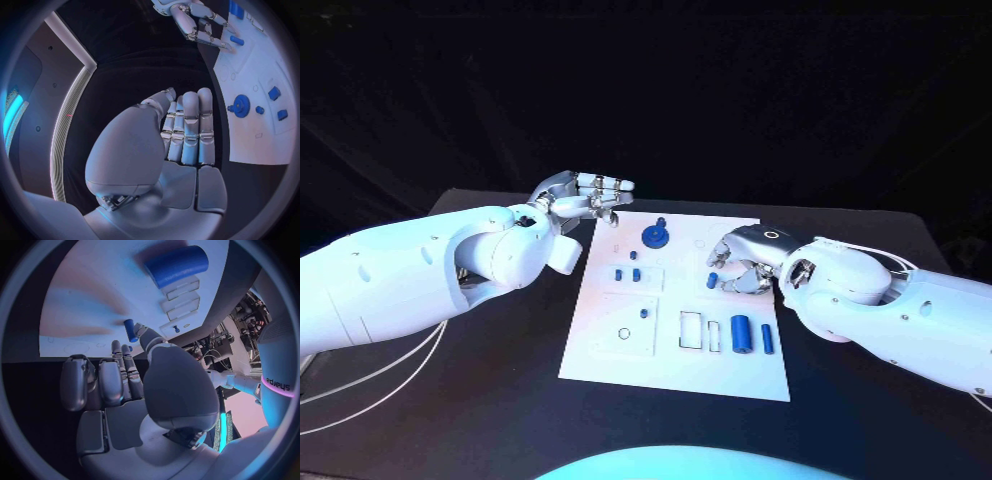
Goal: Assemble the parts on the task board
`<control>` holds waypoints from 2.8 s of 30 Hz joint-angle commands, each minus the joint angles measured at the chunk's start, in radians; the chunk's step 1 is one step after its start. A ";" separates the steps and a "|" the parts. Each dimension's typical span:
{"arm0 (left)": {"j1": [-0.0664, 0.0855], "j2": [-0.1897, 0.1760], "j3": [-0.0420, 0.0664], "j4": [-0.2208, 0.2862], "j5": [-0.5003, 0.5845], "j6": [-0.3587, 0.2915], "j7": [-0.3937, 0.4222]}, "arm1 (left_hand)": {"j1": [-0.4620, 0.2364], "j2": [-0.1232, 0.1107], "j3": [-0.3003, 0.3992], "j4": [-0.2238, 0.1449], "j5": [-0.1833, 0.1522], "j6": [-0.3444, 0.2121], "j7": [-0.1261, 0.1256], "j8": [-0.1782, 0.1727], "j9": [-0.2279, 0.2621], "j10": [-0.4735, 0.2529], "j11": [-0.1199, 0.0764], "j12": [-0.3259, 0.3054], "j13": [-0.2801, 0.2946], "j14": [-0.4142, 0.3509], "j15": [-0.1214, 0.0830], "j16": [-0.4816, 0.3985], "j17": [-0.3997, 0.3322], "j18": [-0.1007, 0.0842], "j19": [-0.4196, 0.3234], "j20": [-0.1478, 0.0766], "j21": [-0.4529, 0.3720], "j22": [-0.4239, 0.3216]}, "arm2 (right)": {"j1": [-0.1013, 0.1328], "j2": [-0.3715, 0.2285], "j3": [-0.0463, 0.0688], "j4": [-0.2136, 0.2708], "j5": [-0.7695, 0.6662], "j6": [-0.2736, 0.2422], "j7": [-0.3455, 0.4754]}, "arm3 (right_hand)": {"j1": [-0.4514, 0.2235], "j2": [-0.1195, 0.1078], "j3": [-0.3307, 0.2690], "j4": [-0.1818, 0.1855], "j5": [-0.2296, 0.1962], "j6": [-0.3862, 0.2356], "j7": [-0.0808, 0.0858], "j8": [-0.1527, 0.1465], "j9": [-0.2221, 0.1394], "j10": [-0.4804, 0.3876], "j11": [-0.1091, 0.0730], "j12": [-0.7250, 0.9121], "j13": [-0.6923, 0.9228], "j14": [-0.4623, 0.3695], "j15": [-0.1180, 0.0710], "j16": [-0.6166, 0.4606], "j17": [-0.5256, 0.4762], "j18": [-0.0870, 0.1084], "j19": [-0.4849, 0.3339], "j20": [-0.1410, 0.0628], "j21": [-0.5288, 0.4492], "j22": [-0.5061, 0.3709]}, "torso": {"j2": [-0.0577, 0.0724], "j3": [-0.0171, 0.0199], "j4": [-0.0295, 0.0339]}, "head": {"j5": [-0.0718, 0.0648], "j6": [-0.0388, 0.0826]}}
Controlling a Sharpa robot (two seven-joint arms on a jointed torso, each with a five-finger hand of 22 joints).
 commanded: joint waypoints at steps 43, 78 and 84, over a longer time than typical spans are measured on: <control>0.001 0.009 0.000 -0.021 0.005 0.002 -0.005 | -0.002 0.009 -0.005 -0.001 -0.004 -0.005 0.002 -0.002 -0.001 -0.007 -0.002 0.010 0.003 -0.004 0.005 -0.006 -0.002 0.014 0.005 0.005 -0.009 -0.003 | 0.019 -0.023 0.009 0.071 0.080 -0.124 0.023 | 0.057 0.072 0.159 -0.009 -0.085 0.128 0.005 0.046 0.030 0.159 -0.037 0.029 0.002 0.036 -0.036 0.058 0.066 -0.024 0.068 -0.032 0.120 0.181 | -0.003 -0.0003 0.0001 | -0.004 0.004; 0.001 0.029 -0.002 -0.023 0.005 0.007 -0.007 | -0.001 0.010 -0.005 -0.001 -0.004 -0.006 0.002 -0.002 -0.001 -0.008 -0.001 0.011 0.003 -0.004 0.005 -0.007 -0.002 0.014 0.006 0.005 -0.010 -0.003 | -0.099 0.215 -0.011 0.082 0.086 -0.084 0.079 | 0.054 0.070 0.168 -0.010 -0.075 0.128 0.009 0.044 0.031 0.161 -0.035 0.021 0.001 0.035 -0.034 0.058 0.065 -0.024 0.066 -0.031 0.116 0.180 | 0.000 -0.0003 -0.0011 | 0.050 -0.022; 0.001 0.028 -0.002 -0.023 0.005 0.007 -0.008 | -0.001 0.010 -0.005 -0.001 -0.004 -0.006 0.002 -0.002 -0.001 -0.008 -0.001 0.011 0.003 -0.004 0.005 -0.007 -0.002 0.014 0.006 0.005 -0.010 -0.003 | -0.119 0.227 -0.012 0.055 0.074 -0.070 0.078 | 0.053 0.070 0.169 -0.010 -0.075 0.128 0.009 0.044 0.031 0.161 -0.035 0.021 0.001 0.035 -0.034 0.059 0.066 -0.024 0.066 -0.031 0.116 0.180 | 0.000 0.0008 -0.0013 | 0.056 -0.027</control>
